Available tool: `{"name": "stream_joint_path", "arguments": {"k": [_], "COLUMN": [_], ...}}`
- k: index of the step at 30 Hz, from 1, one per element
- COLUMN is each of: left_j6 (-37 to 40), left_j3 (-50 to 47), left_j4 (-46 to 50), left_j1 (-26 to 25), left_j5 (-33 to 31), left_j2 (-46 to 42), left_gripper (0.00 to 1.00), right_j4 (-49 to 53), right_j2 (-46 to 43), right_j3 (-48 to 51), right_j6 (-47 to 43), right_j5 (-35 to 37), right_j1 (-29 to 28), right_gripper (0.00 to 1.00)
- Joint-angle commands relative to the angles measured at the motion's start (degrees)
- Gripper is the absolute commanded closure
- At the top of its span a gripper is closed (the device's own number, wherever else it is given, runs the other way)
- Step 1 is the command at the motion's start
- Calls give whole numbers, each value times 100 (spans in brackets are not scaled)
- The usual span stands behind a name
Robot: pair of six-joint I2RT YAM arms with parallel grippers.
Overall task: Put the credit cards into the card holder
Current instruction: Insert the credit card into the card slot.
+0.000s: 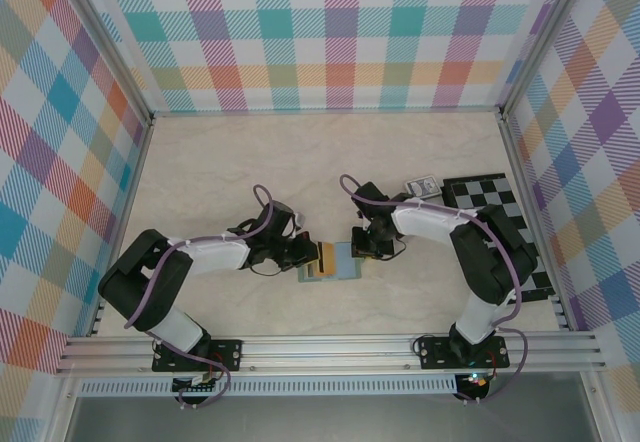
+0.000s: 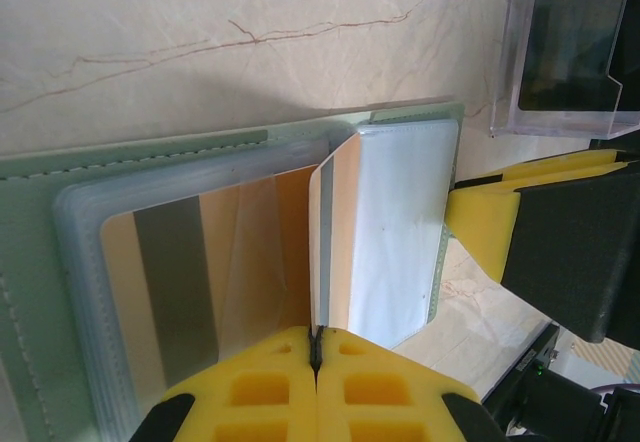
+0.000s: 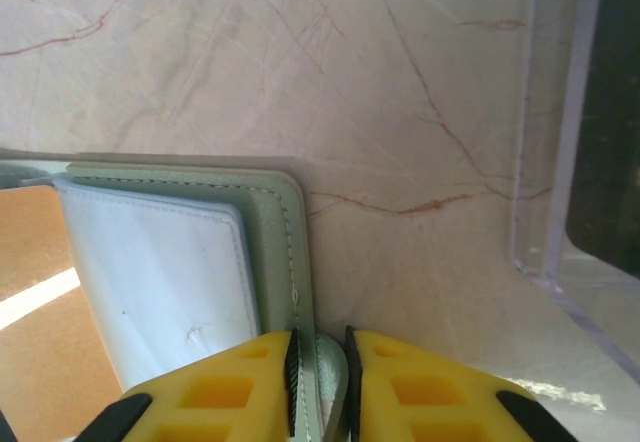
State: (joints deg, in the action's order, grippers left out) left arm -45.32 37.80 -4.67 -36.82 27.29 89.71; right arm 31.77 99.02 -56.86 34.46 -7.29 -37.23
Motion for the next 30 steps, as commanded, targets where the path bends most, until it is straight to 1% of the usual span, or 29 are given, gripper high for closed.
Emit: {"name": "stream_joint_path", "arguments": {"k": [1,4,8,13,15,23,26,28,30], "left_j6": [180,360,446,625,761,1243,1190,1117,995], "left_j3": [135,243,336,342,361,653,693,787,843], "left_j4": [77,311,313,502,450,1214,1143,1036,980], "left_j1": [-163,-233,-242,-256,-273,-271,-272,-273,-298], "left_j5": [7,-169,-57,-159,19,381,294,434,383], "left_j2": [193,161,246,187,225,402,491,665,748], "left_gripper": [100,100,100,100,100,100,100,100,100], "right_j4": [-154,-149,-202,-202,-236,-178,-220,-209,-205], "right_j2": [-145,-144,-118,-111,-116,-112,-111,-92,-83], "right_j3": [120,140,149,149,158,136,157,141,127], "right_j6": [70,79,109,110,114,76,96,92,95], "right_j5": [-342,-321,-383,-354,-412,-331,-337,-343,-365], "right_j1": [-70,-72,-74,-73,-72,-74,-69,-74,-81], "right_gripper": [81,82,82,83,84,86,86,86,86]}}
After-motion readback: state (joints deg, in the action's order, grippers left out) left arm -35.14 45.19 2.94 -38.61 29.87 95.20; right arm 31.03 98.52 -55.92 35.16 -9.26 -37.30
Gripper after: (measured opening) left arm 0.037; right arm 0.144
